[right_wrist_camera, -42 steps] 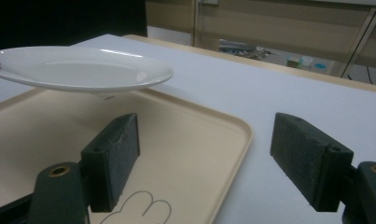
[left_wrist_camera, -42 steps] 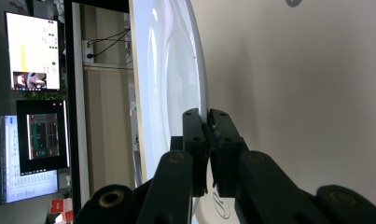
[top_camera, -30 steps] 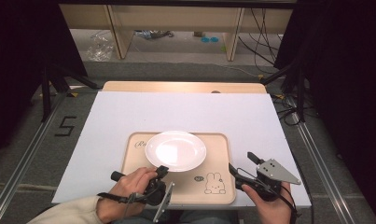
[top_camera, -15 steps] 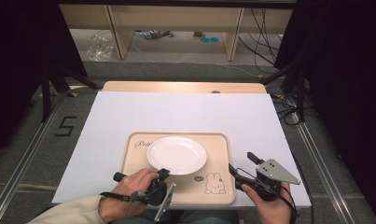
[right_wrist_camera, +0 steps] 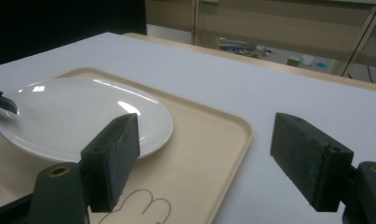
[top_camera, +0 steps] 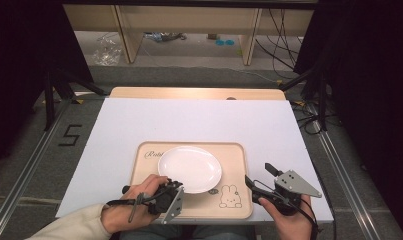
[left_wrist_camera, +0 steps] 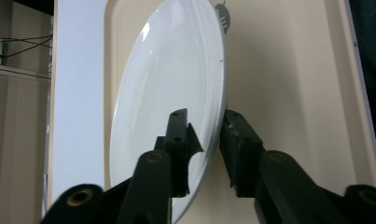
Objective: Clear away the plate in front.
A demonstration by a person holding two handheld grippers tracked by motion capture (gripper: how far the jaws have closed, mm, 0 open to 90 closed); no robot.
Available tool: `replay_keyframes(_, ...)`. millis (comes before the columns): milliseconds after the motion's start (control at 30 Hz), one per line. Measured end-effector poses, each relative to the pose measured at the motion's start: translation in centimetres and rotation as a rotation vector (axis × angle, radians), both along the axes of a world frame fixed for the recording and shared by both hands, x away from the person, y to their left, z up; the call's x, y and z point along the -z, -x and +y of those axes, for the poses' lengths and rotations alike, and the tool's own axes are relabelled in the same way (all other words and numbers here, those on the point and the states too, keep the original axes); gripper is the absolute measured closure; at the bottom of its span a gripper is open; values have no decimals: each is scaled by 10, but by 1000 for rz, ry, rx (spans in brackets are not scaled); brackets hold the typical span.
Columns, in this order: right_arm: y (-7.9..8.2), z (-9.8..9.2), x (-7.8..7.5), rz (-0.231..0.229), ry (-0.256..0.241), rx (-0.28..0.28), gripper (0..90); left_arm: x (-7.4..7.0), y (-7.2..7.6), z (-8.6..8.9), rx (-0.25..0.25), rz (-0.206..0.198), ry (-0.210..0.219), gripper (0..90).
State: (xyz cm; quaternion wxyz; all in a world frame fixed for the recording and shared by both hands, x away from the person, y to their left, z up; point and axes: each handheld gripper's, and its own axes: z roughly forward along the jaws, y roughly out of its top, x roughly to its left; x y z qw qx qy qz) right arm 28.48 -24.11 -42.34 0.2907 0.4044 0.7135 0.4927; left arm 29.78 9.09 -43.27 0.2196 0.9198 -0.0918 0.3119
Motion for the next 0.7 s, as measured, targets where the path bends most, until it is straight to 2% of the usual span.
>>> replay_keyframes(33, 0, 0, 0, 0, 0, 0, 249, 0, -2, 2, -7, 17, 7, 696)
replay_keyframes(67, 0, 0, 0, -1, -1, -1, 249, 0, -3, 4, -13, 26, 29, 652)
replay_keyframes(100, 0, 0, 0, 10, 4, -1, 249, -2, -5, 7, -15, 51, 63, 603)
replay_keyframes(167, 0, 0, 0, 6, 1, -3, 248, -6, -7, 13, -15, 122, 102, 563)
replay_keyframes(200, 0, 0, 1, 2, -7, -8, 248, -8, -8, 15, -21, 146, 152, 531)
replay_keyframes(233, 0, 0, 1, 3, -2, -4, 248, -8, -8, 15, -21, 146, 152, 503)
replay_keyframes(267, 0, 0, 1, 4, -3, -4, 248, -13, -11, 20, -27, 158, 216, 465)
replay_keyframes(300, 0, 1, 1, 4, -5, -5, 248, -13, -11, 20, -27, 158, 216, 443)
replay_keyframes(333, 0, 1, 0, 8, -1, -4, 247, -18, -13, 26, -31, 158, 269, 431)
replay_keyframes(400, 0, 0, 0, 2, -3, -4, 247, -20, -14, 35, -50, 188, 357, 396)
replay_keyframes(433, 0, 0, 0, 1, -4, -3, 247, -20, -15, 41, -57, 193, 426, 396)
replay_keyframes(467, 0, 0, 0, 1, -4, -3, 247, -20, -15, 41, -57, 193, 426, 386)
replay_keyframes(500, 0, 0, 1, 1, -10, 2, 246, -18, -15, 50, -100, 236, 531, 371)
replay_keyframes(533, 0, 0, 1, 1, -11, 1, 246, -18, -15, 60, -134, 233, 588, 363)
replay_keyframes(600, 0, 0, 1, 1, -11, 0, 247, -16, -13, 72, -176, 220, 643, 312)
replay_keyframes(633, 0, 0, 1, 4, -8, -5, 247, -19, -19, 80, -137, 153, 619, 301)
replay_keyframes(667, 0, 0, 0, 12, -4, -7, 247, -19, -19, 80, -137, 153, 619, 286)
replay_keyframes(700, 0, 1, 1, 1, -13, -6, 247, -19, -21, 91, -137, 150, 635, 279)
